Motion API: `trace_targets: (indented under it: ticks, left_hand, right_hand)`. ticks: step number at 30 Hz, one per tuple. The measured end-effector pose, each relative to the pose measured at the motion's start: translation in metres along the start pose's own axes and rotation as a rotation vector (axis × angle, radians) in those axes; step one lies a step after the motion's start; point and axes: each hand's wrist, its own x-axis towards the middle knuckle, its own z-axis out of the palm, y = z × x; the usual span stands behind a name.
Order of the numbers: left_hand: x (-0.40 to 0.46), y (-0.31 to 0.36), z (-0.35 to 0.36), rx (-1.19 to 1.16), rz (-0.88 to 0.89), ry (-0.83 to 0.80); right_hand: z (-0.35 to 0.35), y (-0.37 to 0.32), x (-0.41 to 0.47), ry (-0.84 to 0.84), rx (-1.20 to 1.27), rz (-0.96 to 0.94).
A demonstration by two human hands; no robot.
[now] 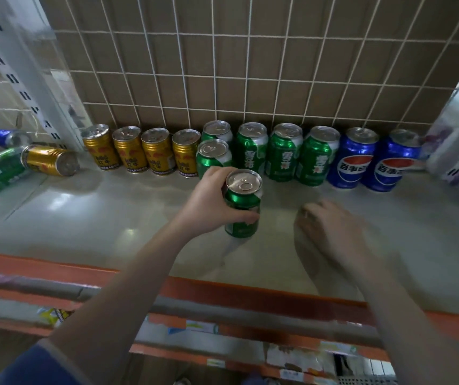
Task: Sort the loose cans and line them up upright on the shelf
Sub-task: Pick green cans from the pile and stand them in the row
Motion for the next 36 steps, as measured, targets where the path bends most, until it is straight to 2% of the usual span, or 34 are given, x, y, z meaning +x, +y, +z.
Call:
trace_targets:
  ticks: [6,13,18,25,29,36]
  left_hand:
    - [0.016,0.025,0.007,0.043,-0.047,-0.045]
    - [0.028,0.045,-0.014,0.496,0.012,-0.223]
    - [0.039,0.052,-0.021,0.592,0.044,-0.301]
    - [0.062,0.054,-0.016,0.684,0.115,-0.233]
    - [0.074,0.052,-0.018,0.701,0.155,-0.213]
    - [0.088,0.042,-0.016,0.746,0.126,-0.171]
  right_hand:
    - [-0.002,0.018,0.008,0.025,0.075,-0.074]
    - [0.005,0.010,0.015,0.088,0.089,-0.096]
    - [0.008,0.011,0.017,0.112,0.080,-0.120]
    - [0.020,0.004,0.011,0.282,0.026,-0.103]
    - [0.022,0.003,0.010,0.302,-0.015,-0.095]
    - [0.027,0.004,0.010,0.341,0.004,-0.099]
